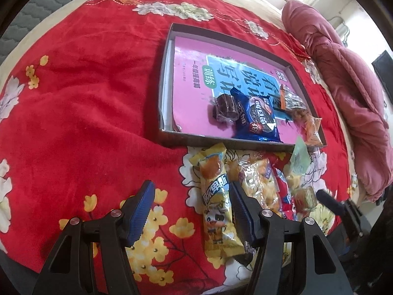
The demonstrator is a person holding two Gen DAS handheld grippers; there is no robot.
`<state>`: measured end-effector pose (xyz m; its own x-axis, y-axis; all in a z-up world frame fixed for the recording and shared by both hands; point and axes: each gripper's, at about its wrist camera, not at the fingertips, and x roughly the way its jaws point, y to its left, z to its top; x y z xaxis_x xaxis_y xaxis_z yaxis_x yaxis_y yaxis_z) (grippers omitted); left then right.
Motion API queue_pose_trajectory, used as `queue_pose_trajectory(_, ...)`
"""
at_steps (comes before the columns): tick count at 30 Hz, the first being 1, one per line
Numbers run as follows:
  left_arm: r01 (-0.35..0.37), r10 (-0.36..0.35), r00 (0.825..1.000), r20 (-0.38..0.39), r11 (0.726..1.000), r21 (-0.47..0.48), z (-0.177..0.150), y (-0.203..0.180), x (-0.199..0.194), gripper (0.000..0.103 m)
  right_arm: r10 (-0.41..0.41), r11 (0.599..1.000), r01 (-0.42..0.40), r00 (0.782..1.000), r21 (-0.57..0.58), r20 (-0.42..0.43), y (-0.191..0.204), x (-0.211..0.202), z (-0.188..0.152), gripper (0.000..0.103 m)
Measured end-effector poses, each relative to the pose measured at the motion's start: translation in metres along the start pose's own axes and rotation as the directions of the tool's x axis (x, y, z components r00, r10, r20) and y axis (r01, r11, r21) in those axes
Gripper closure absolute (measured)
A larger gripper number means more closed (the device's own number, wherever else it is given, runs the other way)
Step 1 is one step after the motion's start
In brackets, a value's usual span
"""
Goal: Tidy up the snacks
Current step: 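Grasp the red-and-white candy stick with the right tool while the left tool grasps the yellow cow-print bar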
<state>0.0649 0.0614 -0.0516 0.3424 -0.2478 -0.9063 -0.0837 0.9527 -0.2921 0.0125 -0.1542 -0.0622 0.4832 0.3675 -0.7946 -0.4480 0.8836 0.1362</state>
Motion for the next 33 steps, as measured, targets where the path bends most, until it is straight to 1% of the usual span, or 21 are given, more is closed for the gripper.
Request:
queue_pose_trajectory(1,0.002,-0.002,1.000,-0.001,1.000,-0.002,0.000,0.000,0.001,0.038,0.000,1.000,0.000,1.000,-0.003,-0.007,0.001,0.002,-0.001,0.033)
queue_pose_trajectory(3,0.010,-0.010,1.000,-0.003,1.000,-0.002,0.000,0.000,0.003,0.038,-0.004,1.000,0.004,1.000,-0.010,-0.021,0.001,0.006,-0.002,0.037)
queue_pose_trajectory(4,0.014,-0.014,1.000,-0.003,1.000,-0.002,0.001,-0.001,0.004,0.038,0.002,1.000,-0.003,1.000,-0.012,-0.030,0.002,0.009,-0.002,0.042)
queue_pose_trajectory(8,0.018,-0.018,1.000,-0.007,1.000,-0.001,0.002,-0.003,0.009,0.038,0.002,1.000,-0.003,0.999,-0.017,-0.053,0.002,0.015,-0.004,0.049)
queue_pose_trajectory(9,0.022,-0.022,1.000,-0.007,1.000,-0.002,0.003,-0.004,0.009,0.038,-0.004,1.000,0.003,0.998,-0.015,-0.060,0.001,0.017,-0.004,0.054)
queue_pose_trajectory(10,0.026,-0.026,1.000,-0.008,1.000,-0.002,0.003,-0.004,0.010,0.038,-0.007,1.000,0.006,0.998,-0.012,-0.065,0.000,0.018,-0.005,0.055)
queue_pose_trajectory(16,0.030,-0.030,0.999,-0.011,0.999,-0.023,0.006,0.000,0.017,0.039,-0.016,1.000,0.016,0.998,0.009,-0.069,-0.006,0.020,-0.006,0.056)
queue_pose_trajectory(18,0.033,-0.033,0.999,-0.017,0.999,-0.028,0.006,0.000,0.020,0.044,-0.016,1.000,0.017,0.997,0.010,-0.072,-0.006,0.022,-0.005,0.058)
queue_pose_trajectory(19,0.035,-0.036,0.999,-0.021,0.999,-0.028,0.006,0.001,0.021,0.045,-0.016,1.000,0.017,0.997,0.006,-0.072,-0.005,0.022,-0.005,0.059)
queue_pose_trajectory(24,0.031,-0.032,0.999,-0.031,0.999,-0.025,0.007,-0.001,0.028,0.045,-0.018,1.000,0.017,0.998,-0.013,-0.066,-0.001,0.026,-0.004,0.060)
queue_pose_trajectory(27,0.033,-0.034,0.999,-0.035,0.999,-0.028,0.007,0.000,0.032,0.046,-0.020,1.000,0.018,0.997,-0.020,-0.072,0.000,0.031,-0.003,0.063)
queue_pose_trajectory(29,0.033,-0.034,0.999,-0.037,0.999,-0.034,0.008,0.000,0.035,0.046,-0.026,0.999,0.024,0.997,-0.030,-0.075,0.001,0.035,-0.002,0.063)
queue_pose_trajectory(33,0.024,-0.025,0.999,-0.038,0.999,-0.024,0.008,-0.001,0.037,0.046,-0.008,1.000,0.007,0.997,-0.019,-0.076,-0.002,0.037,-0.003,0.063)
